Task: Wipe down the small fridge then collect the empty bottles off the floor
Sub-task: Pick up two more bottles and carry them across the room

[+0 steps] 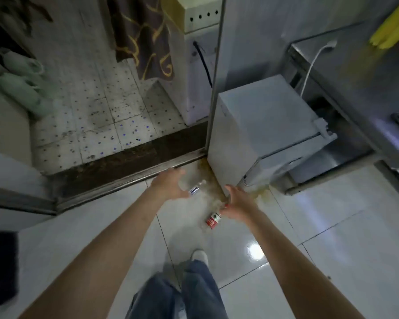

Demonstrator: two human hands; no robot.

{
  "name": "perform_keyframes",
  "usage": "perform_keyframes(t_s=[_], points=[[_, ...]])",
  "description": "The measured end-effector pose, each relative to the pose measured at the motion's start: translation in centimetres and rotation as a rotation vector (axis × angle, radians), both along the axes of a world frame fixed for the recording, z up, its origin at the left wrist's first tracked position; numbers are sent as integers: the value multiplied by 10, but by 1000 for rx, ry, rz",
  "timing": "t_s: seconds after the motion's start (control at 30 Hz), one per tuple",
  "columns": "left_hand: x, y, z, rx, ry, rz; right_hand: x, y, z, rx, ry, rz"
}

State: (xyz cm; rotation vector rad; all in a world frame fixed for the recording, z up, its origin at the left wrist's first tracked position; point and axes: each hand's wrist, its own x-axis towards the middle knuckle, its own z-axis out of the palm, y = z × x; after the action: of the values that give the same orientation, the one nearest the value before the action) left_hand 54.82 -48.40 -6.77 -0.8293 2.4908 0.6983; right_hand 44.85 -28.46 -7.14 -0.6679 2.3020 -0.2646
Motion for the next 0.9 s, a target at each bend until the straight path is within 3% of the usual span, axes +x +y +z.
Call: perform_keyframes(t_s=[0.3,0.47,0.9], points=[[-63,-61,-57,87,-75,-219,-14,-38,-51,74,-60,-280],[-98,-89,-115,100,-94,-349,-9,-64,-113,69,-91,-449],[-116,-88,-393,146,-144,-416,-1,-54,-373,136,-175,-665]])
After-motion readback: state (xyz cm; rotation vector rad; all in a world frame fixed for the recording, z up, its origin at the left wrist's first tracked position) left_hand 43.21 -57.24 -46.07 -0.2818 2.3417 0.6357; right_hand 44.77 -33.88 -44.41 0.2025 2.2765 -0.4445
